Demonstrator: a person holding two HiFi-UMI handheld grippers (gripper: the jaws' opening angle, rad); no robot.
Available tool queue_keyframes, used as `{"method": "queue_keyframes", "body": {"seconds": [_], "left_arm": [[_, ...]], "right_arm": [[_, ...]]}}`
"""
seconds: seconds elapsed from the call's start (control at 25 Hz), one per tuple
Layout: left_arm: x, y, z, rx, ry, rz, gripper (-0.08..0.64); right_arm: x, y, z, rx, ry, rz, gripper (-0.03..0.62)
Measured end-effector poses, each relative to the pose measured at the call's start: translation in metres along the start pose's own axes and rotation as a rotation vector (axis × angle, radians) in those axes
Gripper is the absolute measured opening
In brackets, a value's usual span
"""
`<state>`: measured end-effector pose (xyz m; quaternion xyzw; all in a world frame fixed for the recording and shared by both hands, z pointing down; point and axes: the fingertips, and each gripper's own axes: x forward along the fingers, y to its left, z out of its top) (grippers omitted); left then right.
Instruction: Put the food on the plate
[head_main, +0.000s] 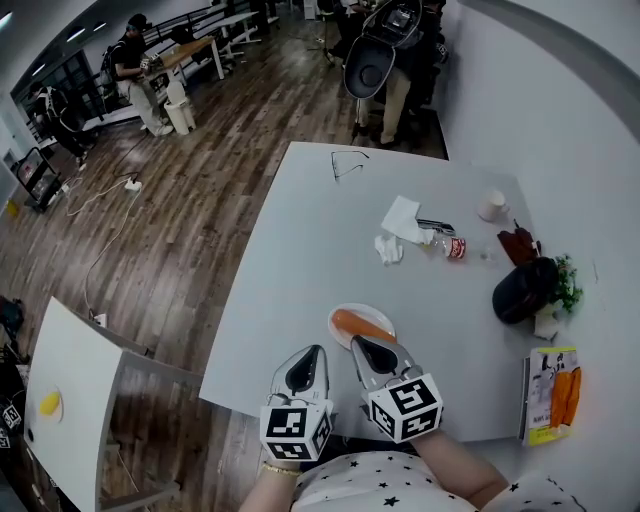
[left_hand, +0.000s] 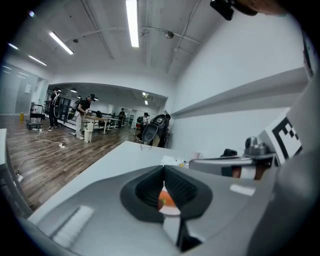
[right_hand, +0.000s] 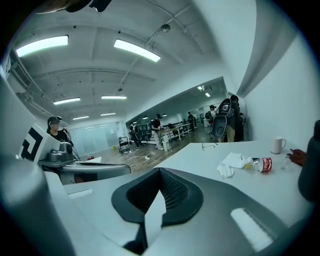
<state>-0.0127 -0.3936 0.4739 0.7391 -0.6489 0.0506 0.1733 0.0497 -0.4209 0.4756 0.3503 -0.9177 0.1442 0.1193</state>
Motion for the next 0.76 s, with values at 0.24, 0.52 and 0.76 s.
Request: {"method": "queue_keyframes", "body": {"seconds": [0.24,0.52,0.76], "left_arm": [[-0.003,-0.001,0.003,0.005,0.002,-0.002,0.008],[-0.007,0.001,0.004,0.024,0.002,0.002,0.008],[-0.004,0.001,0.009,-0.010,-0.015,0.005,0.008]], "right_arm": [[-0.003,-0.001,0.007,0.002,-0.019,-0.010,-0.002],[-0.004,0.015,0.013,-0.022,-0.046,0.013,-0.002],[-0.006,0.018,0.015,-0.045,-0.033,0.022,-0.002]]}}
